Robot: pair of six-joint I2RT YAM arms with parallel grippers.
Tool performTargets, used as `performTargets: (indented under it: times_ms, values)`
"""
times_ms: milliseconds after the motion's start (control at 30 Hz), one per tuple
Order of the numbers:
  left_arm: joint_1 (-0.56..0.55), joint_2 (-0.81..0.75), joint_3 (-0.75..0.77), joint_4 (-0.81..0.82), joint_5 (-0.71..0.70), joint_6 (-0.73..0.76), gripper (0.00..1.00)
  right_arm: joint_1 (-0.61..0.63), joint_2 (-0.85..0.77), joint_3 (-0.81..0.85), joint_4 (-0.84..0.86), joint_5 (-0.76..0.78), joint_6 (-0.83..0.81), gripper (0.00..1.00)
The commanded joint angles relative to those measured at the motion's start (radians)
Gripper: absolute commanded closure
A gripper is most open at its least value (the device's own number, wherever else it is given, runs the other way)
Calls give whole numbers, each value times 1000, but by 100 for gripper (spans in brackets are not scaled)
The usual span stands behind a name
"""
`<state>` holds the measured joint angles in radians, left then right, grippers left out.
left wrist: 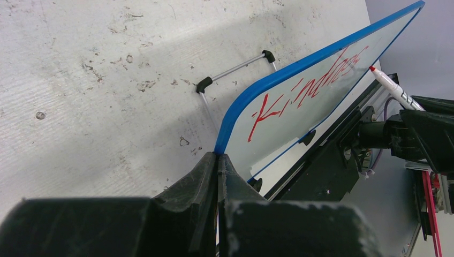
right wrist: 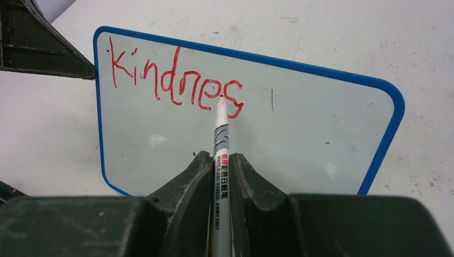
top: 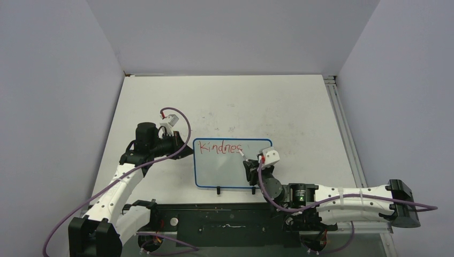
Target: Write a sentence on the whiteboard
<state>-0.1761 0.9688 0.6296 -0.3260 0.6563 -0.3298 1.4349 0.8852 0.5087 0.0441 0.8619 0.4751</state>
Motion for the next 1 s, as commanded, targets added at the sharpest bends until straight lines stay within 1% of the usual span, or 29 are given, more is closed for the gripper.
performTargets:
  times_ms: [0, 133, 667, 967]
  values:
    - [-11, -12, 38, 13, 28, 2, 100, 7, -21, 45, -40, 59, 12, 95]
    - [-11, -12, 37, 13, 28, 1, 100, 6, -22, 51, -94, 94, 29, 95]
    - [-11, -8, 37, 13, 26, 2, 100, 7, -57, 47, -90, 131, -3, 95]
    - [-11, -7, 39, 13, 26, 3, 100, -4, -25, 58, -110, 149, 10, 95]
